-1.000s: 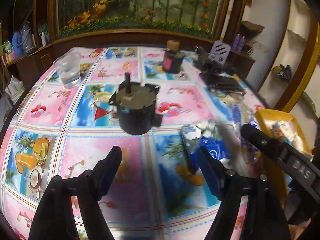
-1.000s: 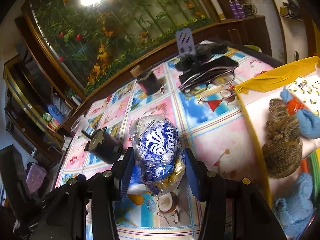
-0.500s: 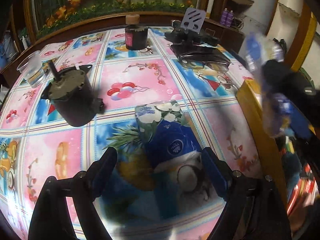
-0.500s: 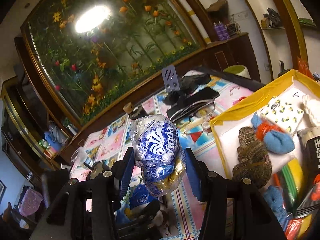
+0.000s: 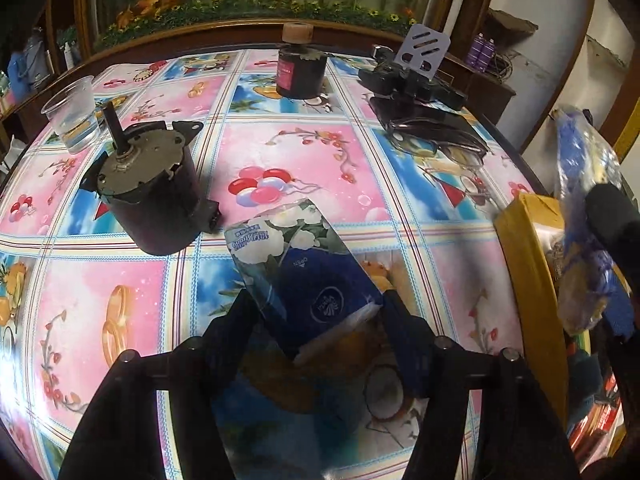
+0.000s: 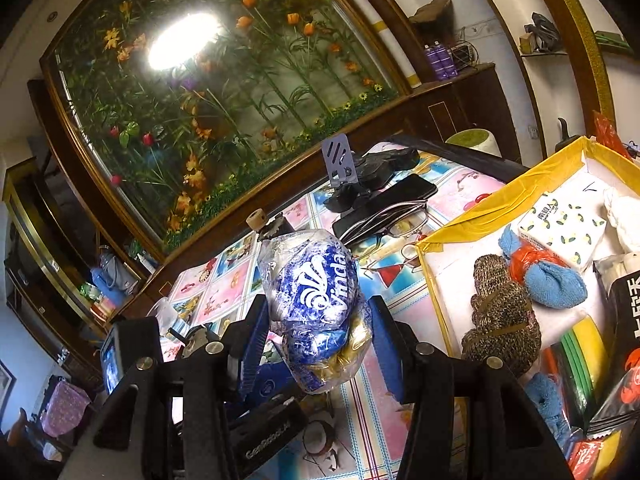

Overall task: Organize soft objects
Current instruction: 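Lift the blue tissue pack and candy bag off the table with both tools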

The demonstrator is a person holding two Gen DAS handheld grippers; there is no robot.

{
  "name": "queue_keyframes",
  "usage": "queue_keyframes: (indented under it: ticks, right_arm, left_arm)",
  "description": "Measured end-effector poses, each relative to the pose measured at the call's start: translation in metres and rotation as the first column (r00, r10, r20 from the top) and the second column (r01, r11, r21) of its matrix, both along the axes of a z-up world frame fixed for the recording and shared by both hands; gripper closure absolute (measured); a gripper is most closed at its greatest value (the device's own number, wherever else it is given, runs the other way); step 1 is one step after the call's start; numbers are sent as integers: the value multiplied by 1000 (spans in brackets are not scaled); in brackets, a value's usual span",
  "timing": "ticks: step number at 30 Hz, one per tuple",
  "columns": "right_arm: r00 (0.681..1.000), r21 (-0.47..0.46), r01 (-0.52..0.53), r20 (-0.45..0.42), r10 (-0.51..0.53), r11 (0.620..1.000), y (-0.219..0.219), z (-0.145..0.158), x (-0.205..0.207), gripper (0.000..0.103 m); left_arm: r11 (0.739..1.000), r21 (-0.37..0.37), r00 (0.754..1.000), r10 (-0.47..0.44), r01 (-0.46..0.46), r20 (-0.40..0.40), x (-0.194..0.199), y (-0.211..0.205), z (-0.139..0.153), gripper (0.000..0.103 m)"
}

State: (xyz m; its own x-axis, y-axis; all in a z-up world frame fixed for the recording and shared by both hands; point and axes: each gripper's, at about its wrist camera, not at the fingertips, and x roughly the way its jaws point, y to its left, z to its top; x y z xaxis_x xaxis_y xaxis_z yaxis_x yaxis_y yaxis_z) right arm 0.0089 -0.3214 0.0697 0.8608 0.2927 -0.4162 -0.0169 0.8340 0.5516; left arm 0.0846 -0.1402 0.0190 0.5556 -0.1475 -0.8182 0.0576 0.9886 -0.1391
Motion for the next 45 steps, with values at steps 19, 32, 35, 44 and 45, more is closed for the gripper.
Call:
queue_keyframes:
  ticks: [19, 32, 35, 44, 45]
  right_arm:
    - [999, -29, -47, -7, 47, 998, 10, -3, 7, 49]
    - [999, -41, -31, 13, 31, 999, 8, -3, 0, 48]
    - [1000, -47, -21, 11, 22, 999, 8, -2, -1, 49]
    - [1000, -62, 5, 7, -5, 998, 3, 4, -20, 49]
    - [1000, -61, 6, 7, -5, 998, 2, 5, -24, 48]
  left_arm:
    - [992, 129, 987, -20, -1, 160, -33, 9, 25, 42]
    - [980, 199, 951, -47, -15, 305, -48, -1, 43, 42]
    - [979, 205, 944, -51, -18, 325, -51, -3, 46, 42]
    - [977, 213, 922, -77, -6, 379, -64, -10, 54, 42]
    - [977, 214, 920, -82, -2, 383, -65, -11, 55, 42]
